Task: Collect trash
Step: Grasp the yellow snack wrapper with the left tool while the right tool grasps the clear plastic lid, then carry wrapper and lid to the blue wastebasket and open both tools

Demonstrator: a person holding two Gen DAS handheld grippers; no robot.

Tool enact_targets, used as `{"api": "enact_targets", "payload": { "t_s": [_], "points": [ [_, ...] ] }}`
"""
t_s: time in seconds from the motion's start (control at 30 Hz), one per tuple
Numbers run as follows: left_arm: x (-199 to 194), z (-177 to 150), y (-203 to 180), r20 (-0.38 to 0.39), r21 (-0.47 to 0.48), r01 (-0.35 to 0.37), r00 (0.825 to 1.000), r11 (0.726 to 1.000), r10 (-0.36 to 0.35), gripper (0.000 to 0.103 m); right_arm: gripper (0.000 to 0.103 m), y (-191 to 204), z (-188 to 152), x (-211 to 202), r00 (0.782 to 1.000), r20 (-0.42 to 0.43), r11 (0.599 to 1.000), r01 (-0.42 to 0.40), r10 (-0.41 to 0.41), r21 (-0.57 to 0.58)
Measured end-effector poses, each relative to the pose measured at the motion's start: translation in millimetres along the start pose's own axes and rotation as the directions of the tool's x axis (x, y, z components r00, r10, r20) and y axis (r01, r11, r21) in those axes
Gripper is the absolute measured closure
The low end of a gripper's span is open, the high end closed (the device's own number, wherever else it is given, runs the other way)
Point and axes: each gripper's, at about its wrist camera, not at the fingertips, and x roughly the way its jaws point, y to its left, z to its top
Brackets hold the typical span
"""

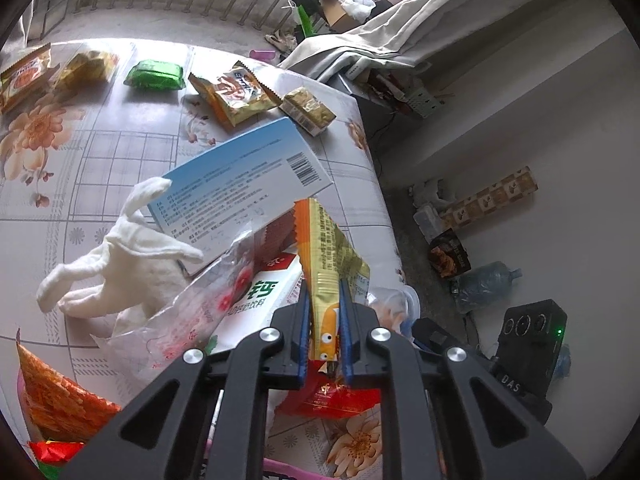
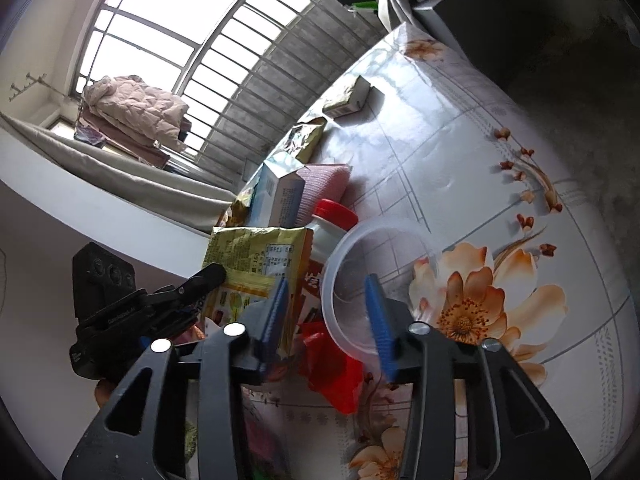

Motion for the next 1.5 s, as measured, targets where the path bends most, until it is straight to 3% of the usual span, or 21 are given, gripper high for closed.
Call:
{"api": "enact_targets", "payload": {
  "t_s": [0.13, 0.23, 0.33, 0.77, 1.07, 1.2, 1.5],
  "points": [
    [-1.1, -0.5, -1.9, 0.004, 0.007, 0.0, 1.0, 1.0, 0.0, 0.091, 0.063, 2.4, 2.3, 11.3, 0.999, -0.022, 0.999, 0.033, -0.033, -0.018],
    [-2.6, -1.3, -4.9, 0.01, 0.012, 0.003, 1.0, 1.0, -0.003, 0.091, 0.085, -1.2, 3.2, 18.0, 0.999, -0.037, 0.999, 0.035, -0.035, -0.008],
    [-6.2, -1.0, -9.4, 0.022, 0.021, 0.01, 1.0, 1.0, -0.01, 0.092, 0.098, -3.3, 4.4, 15.8, 1.0, -0.018, 1.0, 0.022, -0.022, 0.0],
    [-28.0, -8.0, -52.1, 0.086, 0.113, 0.035, 0.995, 0.993, -0.044, 0.093, 0.099, -6.3, 7.4, -28.0, 0.995, 0.099, 1.0, 0.004, -0.004, -0.004],
    [-26.8, -22.9, -114.4, 0.103, 0.238, 0.041, 0.992, 0.97, -0.067, 0.093, 0.099, -37.8, -0.1, -81.1, 0.986, 0.165, 0.998, -0.023, 0.014, 0.051],
    [-12.2, -33.0, -147.6, 0.08, 0.29, 0.053, 0.994, 0.956, -0.079, 0.093, 0.099, -60.6, -5.1, -113.7, 0.978, 0.209, 0.996, -0.012, -0.007, 0.091],
    [48.4, -63.3, -227.2, -0.06, 0.386, 0.101, 0.995, 0.917, -0.084, 0.093, 0.099, -135.8, -33.6, -192.6, 0.938, 0.33, 0.97, 0.021, -0.103, 0.243]
  ]
}}
